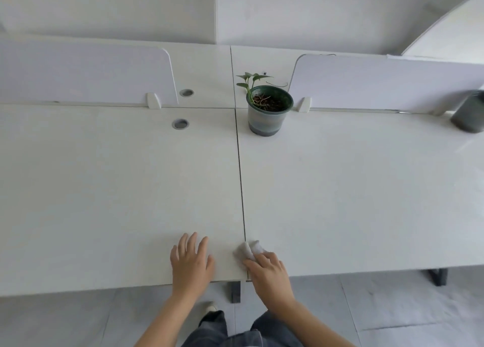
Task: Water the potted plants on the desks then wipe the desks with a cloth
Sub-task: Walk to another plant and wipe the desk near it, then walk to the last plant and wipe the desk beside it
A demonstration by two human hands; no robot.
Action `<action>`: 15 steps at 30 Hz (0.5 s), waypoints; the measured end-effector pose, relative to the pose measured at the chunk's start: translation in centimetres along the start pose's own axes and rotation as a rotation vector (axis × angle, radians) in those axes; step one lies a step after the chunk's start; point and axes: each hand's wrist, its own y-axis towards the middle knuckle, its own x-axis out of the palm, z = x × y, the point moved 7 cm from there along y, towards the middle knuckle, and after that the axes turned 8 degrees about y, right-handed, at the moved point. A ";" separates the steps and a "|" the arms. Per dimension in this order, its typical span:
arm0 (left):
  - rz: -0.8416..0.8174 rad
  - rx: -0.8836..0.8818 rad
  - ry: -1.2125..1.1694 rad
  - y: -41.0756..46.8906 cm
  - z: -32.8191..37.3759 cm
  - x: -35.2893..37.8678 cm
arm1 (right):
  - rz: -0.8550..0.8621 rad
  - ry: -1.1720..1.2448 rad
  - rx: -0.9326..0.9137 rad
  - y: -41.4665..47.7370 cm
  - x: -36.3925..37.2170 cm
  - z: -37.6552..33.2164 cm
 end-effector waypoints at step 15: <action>0.085 -0.305 -0.611 -20.2 6.2 1.3 | -0.209 0.509 0.289 -14.6 -2.7 4.0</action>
